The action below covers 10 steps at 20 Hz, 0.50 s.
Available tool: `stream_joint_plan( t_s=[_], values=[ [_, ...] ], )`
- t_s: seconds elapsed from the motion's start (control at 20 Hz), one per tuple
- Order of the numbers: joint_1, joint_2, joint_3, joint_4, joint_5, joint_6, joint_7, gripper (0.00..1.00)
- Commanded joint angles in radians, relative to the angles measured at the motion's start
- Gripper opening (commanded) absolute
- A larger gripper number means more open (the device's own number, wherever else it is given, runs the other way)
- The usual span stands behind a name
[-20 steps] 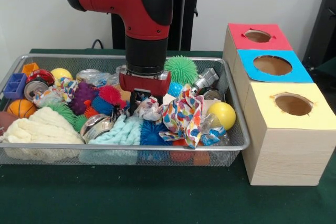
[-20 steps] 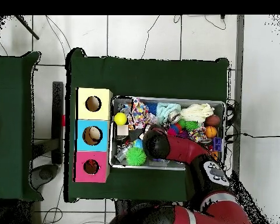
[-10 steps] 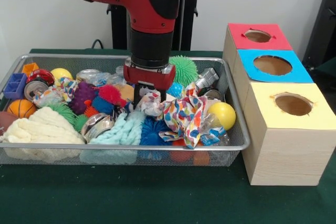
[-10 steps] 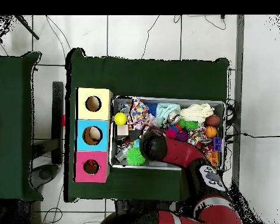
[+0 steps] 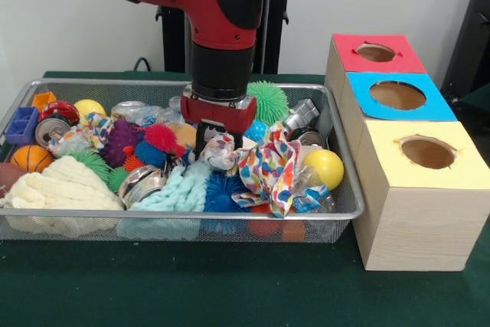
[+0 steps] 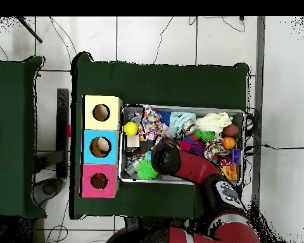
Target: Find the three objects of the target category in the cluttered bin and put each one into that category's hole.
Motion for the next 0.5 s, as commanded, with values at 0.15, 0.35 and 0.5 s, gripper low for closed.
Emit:
stream_joint_plan(
  t_s=[0.15, 0.35, 0.5],
  values=[
    [0.116, 0.046, 0.074, 0.118, 0.080, 0.106, 0.224, 1.00],
    [0.189, -0.071, -0.069, 0.055, 0.036, 0.343, 0.109, 1.00],
    [0.154, -0.153, -0.103, 0.030, -0.026, 0.484, -0.006, 1.00]
  ],
)
